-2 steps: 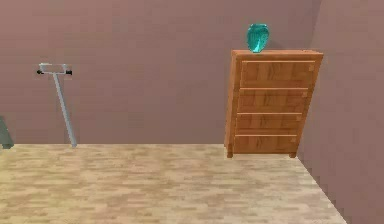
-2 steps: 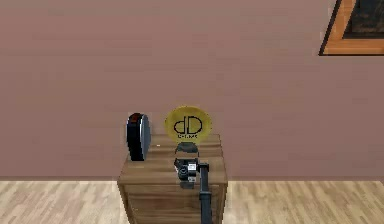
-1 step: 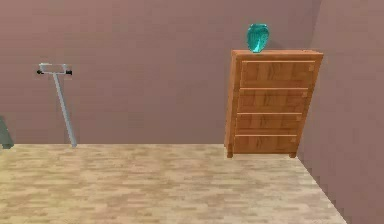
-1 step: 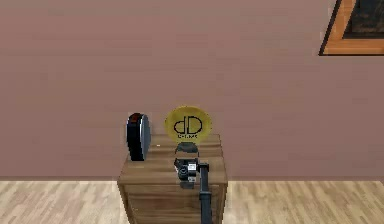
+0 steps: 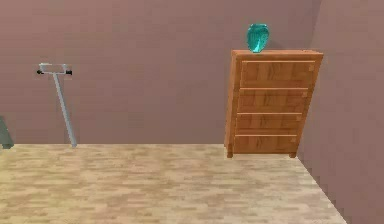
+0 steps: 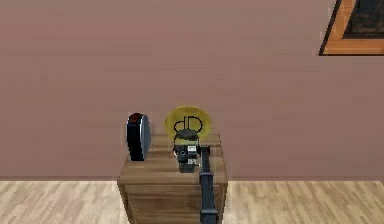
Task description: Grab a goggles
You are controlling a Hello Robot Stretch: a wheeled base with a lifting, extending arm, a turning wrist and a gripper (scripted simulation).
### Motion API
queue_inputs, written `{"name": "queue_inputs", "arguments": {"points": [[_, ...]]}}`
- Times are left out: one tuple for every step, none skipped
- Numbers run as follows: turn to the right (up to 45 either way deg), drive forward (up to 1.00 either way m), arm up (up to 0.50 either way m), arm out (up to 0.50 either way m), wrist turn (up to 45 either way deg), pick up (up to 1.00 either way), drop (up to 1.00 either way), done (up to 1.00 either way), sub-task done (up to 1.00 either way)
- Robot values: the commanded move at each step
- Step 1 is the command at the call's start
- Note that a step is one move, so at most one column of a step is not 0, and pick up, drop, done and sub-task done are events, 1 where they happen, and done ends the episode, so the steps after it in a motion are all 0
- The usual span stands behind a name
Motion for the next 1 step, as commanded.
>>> {"name": "queue_inputs", "arguments": {"points": [[0.0, 0.00, 0.00, 0.00, 0.0, 0.00, 0.00, 1.00, 0.00]]}}
